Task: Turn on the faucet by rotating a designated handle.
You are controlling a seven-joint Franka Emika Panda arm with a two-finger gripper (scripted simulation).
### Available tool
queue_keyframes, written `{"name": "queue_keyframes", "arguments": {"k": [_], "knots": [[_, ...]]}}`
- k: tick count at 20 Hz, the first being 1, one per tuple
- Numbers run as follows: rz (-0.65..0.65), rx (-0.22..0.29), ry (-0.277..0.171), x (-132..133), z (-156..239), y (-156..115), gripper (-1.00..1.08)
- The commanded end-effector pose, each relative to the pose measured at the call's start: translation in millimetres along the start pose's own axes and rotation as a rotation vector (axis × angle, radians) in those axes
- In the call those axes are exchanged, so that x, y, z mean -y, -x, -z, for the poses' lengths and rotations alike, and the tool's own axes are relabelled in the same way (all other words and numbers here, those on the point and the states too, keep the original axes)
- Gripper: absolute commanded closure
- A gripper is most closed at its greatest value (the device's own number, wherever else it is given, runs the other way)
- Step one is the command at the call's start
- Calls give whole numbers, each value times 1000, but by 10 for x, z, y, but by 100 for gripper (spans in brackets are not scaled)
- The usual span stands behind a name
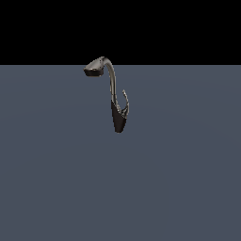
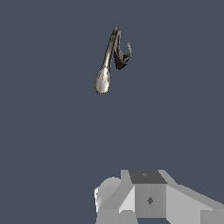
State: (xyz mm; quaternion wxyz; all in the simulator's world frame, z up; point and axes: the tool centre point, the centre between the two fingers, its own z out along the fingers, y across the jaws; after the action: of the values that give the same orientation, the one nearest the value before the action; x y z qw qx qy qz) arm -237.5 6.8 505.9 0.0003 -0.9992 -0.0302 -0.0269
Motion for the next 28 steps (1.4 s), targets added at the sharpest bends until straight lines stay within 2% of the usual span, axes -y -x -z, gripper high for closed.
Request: {"name": "queue_keyframes", "arguments": {"k": [1,7,13,19,28], "knots": [[0,-1,0,-1,3,-4,108],[-28,5,-20,18,-25,-88,108],[-103,23,-69,61,-101,-305,108],[-229,55,-145,111,-251,-658,108],[-490,131,-283,138,-634,-1329,108]]}}
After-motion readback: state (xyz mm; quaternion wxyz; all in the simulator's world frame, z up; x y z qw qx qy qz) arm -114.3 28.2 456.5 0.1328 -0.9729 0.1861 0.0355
